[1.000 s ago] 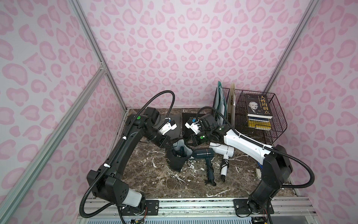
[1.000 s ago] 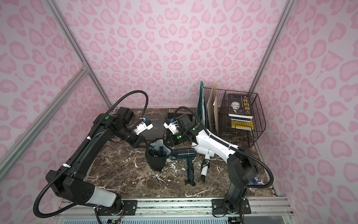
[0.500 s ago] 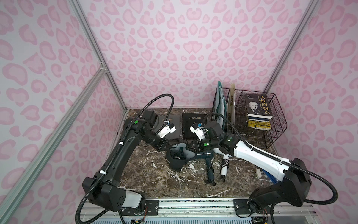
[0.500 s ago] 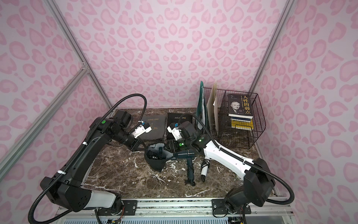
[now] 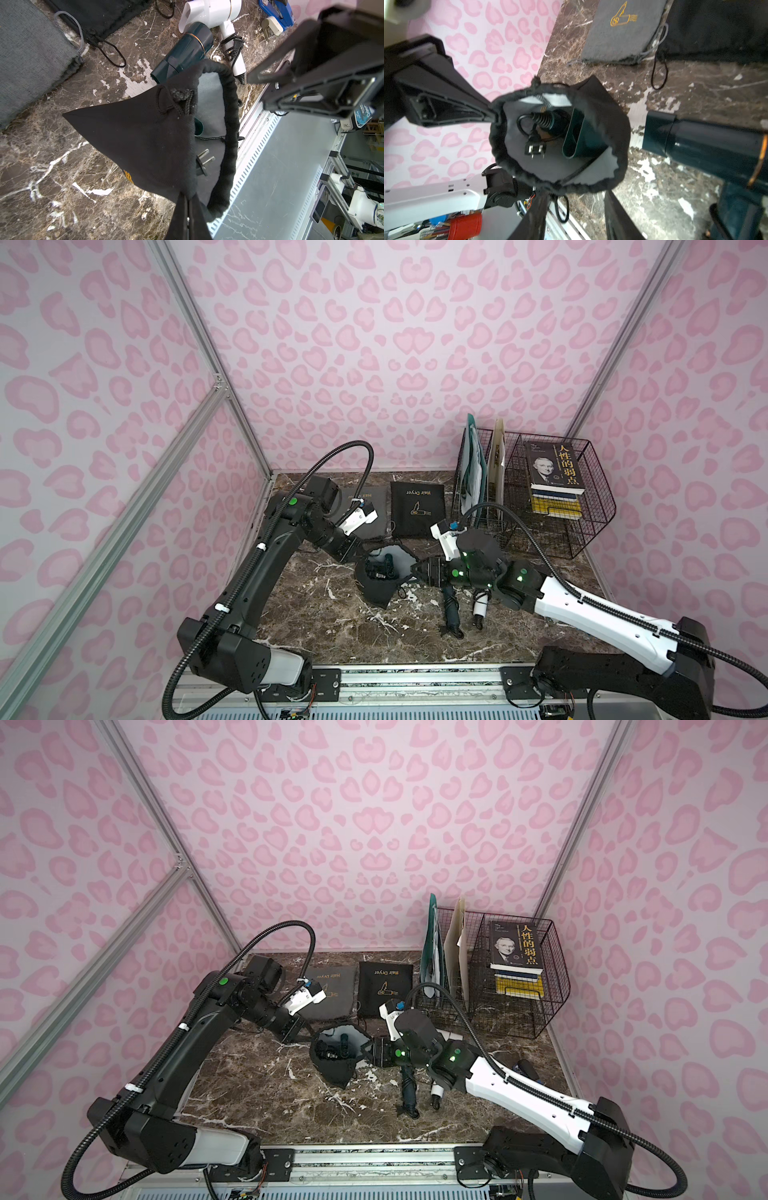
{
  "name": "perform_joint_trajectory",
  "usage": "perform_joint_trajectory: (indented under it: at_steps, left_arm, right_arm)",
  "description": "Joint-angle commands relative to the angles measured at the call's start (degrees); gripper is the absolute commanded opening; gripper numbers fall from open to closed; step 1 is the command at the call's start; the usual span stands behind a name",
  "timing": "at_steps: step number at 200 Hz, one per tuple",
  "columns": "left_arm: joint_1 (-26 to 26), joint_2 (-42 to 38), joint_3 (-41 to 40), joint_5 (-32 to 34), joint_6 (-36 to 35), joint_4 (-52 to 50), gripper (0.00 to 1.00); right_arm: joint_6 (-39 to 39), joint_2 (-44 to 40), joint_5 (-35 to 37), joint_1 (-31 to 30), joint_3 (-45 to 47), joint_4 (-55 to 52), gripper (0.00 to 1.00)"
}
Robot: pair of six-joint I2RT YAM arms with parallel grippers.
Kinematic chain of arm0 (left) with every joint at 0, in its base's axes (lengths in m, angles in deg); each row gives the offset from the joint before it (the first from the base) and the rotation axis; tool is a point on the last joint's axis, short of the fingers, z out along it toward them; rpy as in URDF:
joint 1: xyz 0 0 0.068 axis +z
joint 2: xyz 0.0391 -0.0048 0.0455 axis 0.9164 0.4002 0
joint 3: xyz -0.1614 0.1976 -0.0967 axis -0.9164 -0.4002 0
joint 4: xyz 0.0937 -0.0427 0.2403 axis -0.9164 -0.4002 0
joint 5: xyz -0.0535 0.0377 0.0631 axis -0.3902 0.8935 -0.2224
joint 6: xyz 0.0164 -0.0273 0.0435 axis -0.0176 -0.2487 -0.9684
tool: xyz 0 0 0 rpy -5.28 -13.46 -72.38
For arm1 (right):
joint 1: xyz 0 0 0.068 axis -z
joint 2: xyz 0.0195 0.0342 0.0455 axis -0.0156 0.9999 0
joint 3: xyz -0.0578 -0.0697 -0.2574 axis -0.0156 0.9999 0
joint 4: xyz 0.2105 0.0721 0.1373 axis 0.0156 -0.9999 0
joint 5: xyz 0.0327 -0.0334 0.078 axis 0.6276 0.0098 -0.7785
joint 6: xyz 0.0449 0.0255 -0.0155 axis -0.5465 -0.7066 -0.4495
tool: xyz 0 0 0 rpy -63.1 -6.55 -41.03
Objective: Pack away hair dryers
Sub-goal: Adjust the drawstring bag at the center of the board.
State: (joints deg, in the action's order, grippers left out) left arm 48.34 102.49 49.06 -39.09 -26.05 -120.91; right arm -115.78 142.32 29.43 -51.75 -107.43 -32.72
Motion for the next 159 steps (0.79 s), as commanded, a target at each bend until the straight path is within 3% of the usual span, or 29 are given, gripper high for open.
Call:
perform_joint_trajectory:
  at_steps: [1, 41, 159]
  left_arm:
    - [0.0, -0.5, 0.1, -1.7, -0.1, 0.3, 0.02]
    - [-0.1, -1.2, -0.3, -2.2, 0.3, 0.2, 0.02]
    - [0.0, -3.9, -2.3, -2.4, 0.4, 0.9, 0.02]
  right_arm:
    - [-6.6, -2.5, 3.0, -1.2, 4.0, 7.2, 0.47]
    - [-11.5, -5.7, 3.4, -1.4, 8.1, 14.8, 0.50]
    - [-15.6, 1.8, 1.8, -2.7, 5.0, 9.9, 0.50]
